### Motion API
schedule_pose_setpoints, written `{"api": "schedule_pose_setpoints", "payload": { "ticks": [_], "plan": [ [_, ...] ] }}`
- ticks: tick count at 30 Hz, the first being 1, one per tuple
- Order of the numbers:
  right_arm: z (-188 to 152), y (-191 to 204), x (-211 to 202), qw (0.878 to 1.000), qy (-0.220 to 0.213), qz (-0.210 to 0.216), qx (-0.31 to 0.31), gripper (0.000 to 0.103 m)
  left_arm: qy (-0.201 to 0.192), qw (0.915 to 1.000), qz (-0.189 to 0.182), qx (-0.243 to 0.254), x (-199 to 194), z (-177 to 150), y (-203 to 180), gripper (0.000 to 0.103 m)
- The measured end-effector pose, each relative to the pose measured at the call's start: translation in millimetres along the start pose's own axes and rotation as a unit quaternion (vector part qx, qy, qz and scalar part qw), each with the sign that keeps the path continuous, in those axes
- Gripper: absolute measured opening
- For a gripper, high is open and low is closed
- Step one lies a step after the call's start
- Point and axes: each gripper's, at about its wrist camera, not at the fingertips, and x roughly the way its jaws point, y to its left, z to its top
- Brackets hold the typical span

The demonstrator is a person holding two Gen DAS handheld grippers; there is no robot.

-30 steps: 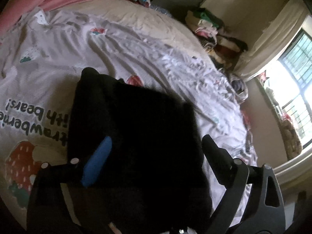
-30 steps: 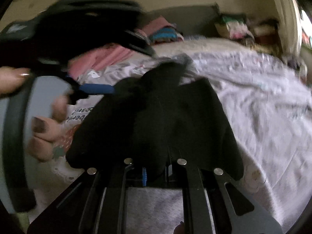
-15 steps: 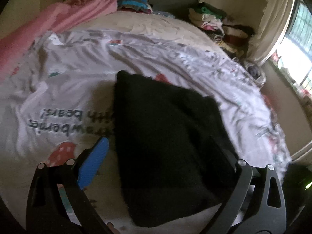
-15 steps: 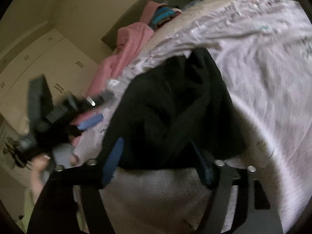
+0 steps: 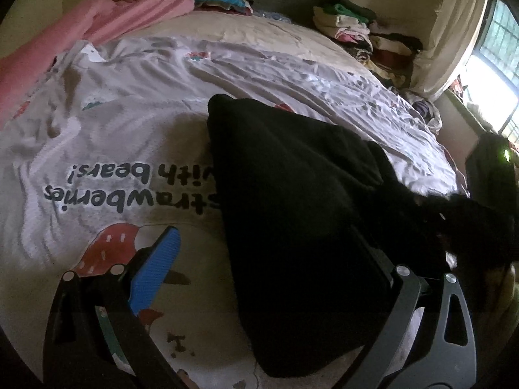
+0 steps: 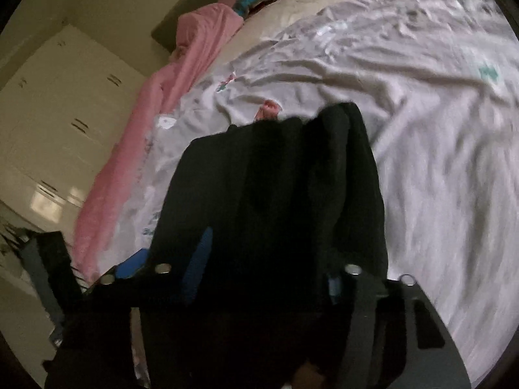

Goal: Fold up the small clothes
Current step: 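Carry the folded shirt in the right gripper across the bedsheet, then lower the folded shirt onto the bedsheet and open the right gripper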

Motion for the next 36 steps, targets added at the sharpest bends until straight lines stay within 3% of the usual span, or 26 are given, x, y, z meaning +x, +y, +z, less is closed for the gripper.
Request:
{"api": "schedule_pose_setpoints", "payload": {
  "ticks": [2, 4, 5, 9, 13, 20, 23, 36],
  "plan": [
    [8, 7, 9, 1.0, 0.009, -0.009, -0.021, 0.052, 0.004, 1.0, -0.002, 0.001, 3, 2, 0, 0.093],
    [12, 18, 18, 0.998, 0.016, -0.041, -0.053, 0.027, 0.009, 0.9999, -0.006, -0.003, 5, 3, 1, 0.093],
    [13, 23, 18, 0.996, 0.014, -0.055, -0.074, 0.021, 0.012, 0.9999, -0.007, -0.004, 7, 3, 2, 0.093],
    [15, 48, -6, 0.987, -0.023, -0.073, -0.144, 0.016, 0.014, 0.9998, -0.015, -0.007, 3, 2, 1, 0.093],
    [19, 52, -25, 0.978, -0.044, -0.088, -0.182, 0.016, 0.006, 0.9994, -0.034, 0.007, -8, 1, -10, 0.093],
    [11, -1, 0, 0.985, -0.013, -0.11, -0.131, 0.019, 0.035, 0.9986, -0.026, 0.03, 7, -14, -22, 0.093],
    [2, -6, -1, 0.984, -0.03, -0.123, -0.128, 0.028, 0.035, 0.9985, -0.027, 0.032, 6, -15, -21, 0.093],
    [-25, -3, -30, 0.982, -0.066, -0.145, -0.101, 0.048, 0.017, 0.9984, -0.006, 0.053, -6, -20, -28, 0.093]
  ]
}}
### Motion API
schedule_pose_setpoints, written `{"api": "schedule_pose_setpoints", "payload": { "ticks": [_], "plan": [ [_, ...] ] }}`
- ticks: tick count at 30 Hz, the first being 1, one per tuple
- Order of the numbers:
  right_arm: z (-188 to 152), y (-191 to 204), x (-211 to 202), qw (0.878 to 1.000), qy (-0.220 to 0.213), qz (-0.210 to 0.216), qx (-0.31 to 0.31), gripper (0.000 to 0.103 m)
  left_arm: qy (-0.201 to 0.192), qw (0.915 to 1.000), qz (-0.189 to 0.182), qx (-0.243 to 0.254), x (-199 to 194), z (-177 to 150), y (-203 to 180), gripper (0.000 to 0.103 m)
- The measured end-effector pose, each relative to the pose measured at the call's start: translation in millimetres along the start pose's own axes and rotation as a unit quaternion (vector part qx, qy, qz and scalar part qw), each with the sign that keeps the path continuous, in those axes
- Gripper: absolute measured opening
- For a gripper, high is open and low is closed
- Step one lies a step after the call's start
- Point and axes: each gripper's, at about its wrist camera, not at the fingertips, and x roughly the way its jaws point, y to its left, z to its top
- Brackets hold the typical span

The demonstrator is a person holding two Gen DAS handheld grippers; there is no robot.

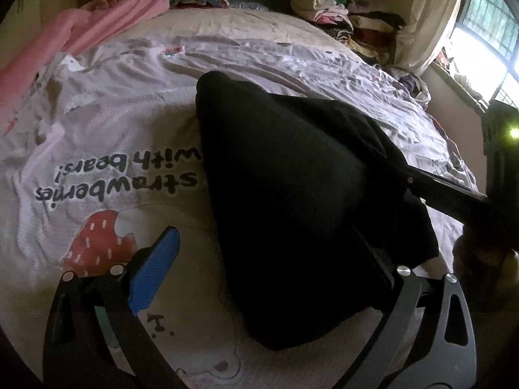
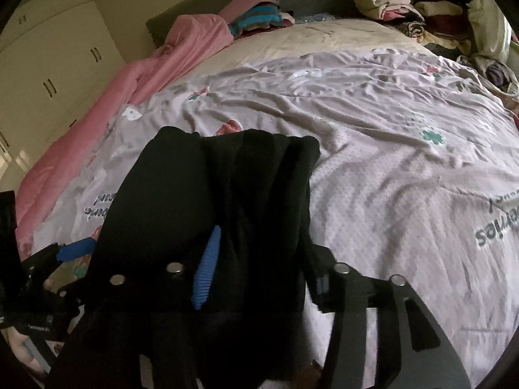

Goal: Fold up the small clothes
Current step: 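Lower the folded shirt onto the bedsheet and open the right gripper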

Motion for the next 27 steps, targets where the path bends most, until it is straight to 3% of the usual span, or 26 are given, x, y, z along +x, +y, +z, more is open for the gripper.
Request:
{"api": "schedule_pose_setpoints", "payload": {
  "ticks": [4, 6, 8, 25, 27],
  "plan": [
    [-6, 0, -11, 1.0, -0.006, 0.0, 0.005, 0.051, -0.004, 1.0, 0.002, 0.006, -4, -1, -1, 0.093],
    [-8, -1, -17, 1.0, -0.008, 0.002, 0.009, 0.061, -0.004, 1.0, 0.002, 0.007, -6, -2, -2, 0.093],
    [-11, 0, -22, 1.0, -0.011, -0.003, 0.011, 0.065, -0.006, 1.0, 0.001, 0.008, -8, -3, -2, 0.093],
    [-45, 8, -40, 0.999, 0.001, 0.038, 0.036, 0.064, -0.005, 0.9996, 0.01, 0.025, -17, -21, -8, 0.093],
    [-47, 11, -33, 0.998, 0.021, 0.043, 0.029, 0.014, -0.012, 0.9996, 0.012, 0.022, -20, -23, -7, 0.093]
  ]
}}
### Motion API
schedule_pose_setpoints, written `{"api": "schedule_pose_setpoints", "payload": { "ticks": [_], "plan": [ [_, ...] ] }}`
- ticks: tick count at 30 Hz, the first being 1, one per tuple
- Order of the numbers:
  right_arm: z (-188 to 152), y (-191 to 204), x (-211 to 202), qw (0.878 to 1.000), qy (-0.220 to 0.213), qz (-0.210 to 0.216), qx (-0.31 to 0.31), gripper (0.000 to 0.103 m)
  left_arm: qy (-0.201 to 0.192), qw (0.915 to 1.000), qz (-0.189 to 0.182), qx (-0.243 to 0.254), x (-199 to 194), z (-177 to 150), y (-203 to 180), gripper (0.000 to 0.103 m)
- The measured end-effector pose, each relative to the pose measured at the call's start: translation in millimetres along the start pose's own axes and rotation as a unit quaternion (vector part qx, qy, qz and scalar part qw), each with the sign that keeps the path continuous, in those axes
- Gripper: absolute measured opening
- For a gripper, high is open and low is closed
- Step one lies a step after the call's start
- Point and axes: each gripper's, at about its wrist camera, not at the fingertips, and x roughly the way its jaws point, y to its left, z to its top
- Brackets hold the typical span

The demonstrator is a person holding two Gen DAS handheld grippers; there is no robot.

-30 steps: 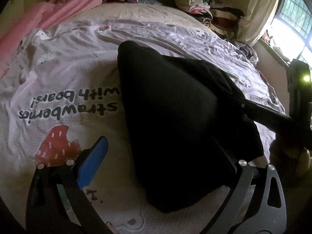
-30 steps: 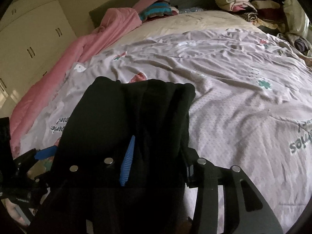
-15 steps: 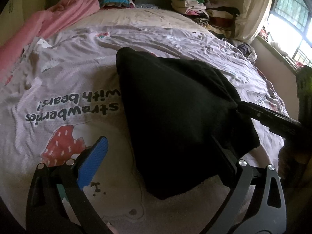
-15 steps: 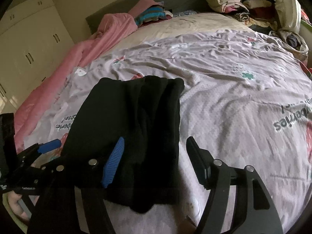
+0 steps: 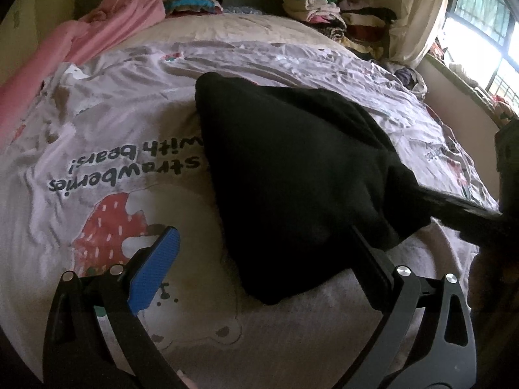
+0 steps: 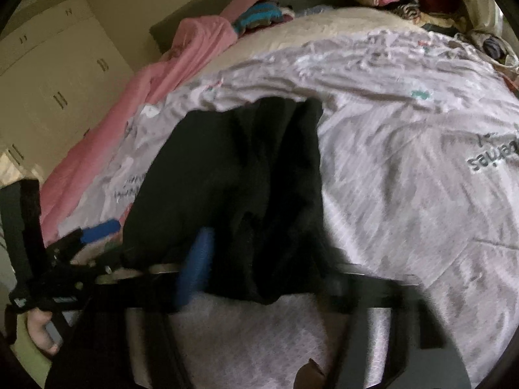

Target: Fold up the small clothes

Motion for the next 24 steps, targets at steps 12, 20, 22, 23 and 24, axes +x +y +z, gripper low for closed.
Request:
{"api": "schedule_pose_setpoints", "payload": {
  "ticks": [12, 20, 22, 23, 24],
  "plan": [
    [-15, 12, -13, 0.993, -0.035, -0.108, -0.027, 0.051, -0.017, 0.9998, -0.011, -0.003, -23, -7, -1, 0.093],
    [-33, 45, -67, 0.977, -0.128, -0.157, -0.073, 0.093, -0.035, 0.9993, -0.01, -0.006, -48, -16, 1, 0.093],
    [-40, 57, -80, 0.97, -0.15, -0.168, -0.091, 0.096, -0.041, 0.9991, -0.009, -0.006, -54, -19, 2, 0.093],
    [-44, 62, -85, 0.968, -0.157, -0.171, -0.098, 0.096, -0.044, 0.999, -0.007, -0.006, -58, -22, 3, 0.093],
    [-45, 65, -89, 0.966, -0.163, -0.173, -0.101, 0.097, -0.047, 0.9988, -0.005, -0.005, -62, -23, 3, 0.093]
  ]
}}
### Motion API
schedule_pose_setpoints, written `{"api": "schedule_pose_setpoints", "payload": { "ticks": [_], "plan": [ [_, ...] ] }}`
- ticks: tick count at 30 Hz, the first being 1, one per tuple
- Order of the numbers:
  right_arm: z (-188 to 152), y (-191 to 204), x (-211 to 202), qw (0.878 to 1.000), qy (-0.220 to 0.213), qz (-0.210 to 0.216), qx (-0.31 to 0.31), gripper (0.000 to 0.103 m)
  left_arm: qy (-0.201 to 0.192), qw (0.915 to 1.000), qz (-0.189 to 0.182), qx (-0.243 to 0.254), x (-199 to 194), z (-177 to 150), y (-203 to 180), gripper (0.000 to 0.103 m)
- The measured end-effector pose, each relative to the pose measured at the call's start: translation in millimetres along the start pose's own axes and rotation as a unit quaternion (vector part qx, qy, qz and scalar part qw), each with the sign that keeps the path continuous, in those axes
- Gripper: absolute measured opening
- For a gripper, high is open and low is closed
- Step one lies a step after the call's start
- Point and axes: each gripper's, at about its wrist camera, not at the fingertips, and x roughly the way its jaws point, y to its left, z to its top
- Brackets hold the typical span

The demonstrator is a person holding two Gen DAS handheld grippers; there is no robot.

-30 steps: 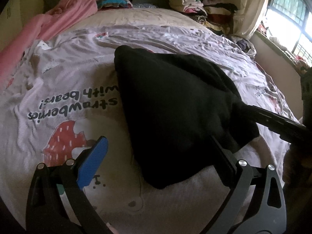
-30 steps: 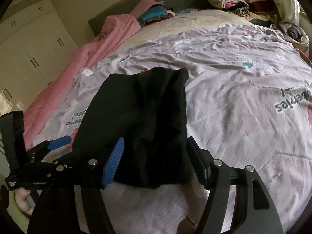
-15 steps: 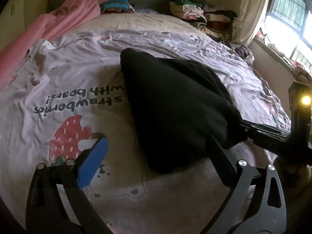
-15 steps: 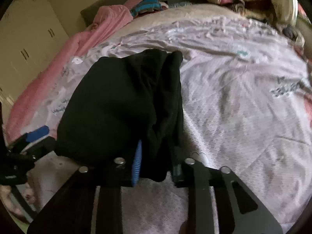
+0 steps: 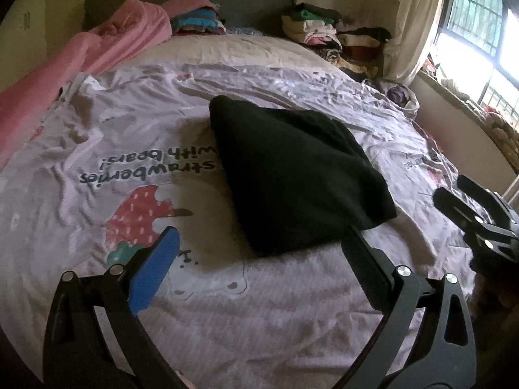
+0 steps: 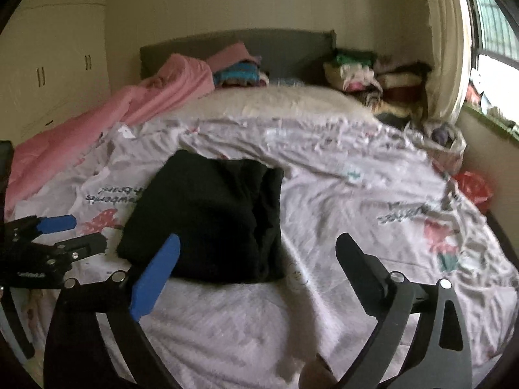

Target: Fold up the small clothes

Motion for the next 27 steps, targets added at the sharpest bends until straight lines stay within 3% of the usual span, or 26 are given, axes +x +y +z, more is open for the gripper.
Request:
{"api": "schedule_pose_setpoints", "payload": {
  "ticks": [12, 19, 27],
  "plan": [
    [-18, 20, -54, 0.999, -0.045, -0.011, -0.019, 0.099, -0.03, 0.9991, 0.026, 0.017, -42, -24, 0, 0.093],
    [-43, 24, -66, 0.999, -0.039, -0.012, -0.002, 0.099, -0.052, 0.998, 0.032, 0.016, -59, -44, -1, 0.093],
    [-77, 21, -59, 0.999, -0.008, -0.026, 0.033, 0.099, -0.046, 0.9982, 0.035, 0.015, -59, -67, 2, 0.093]
  ]
}}
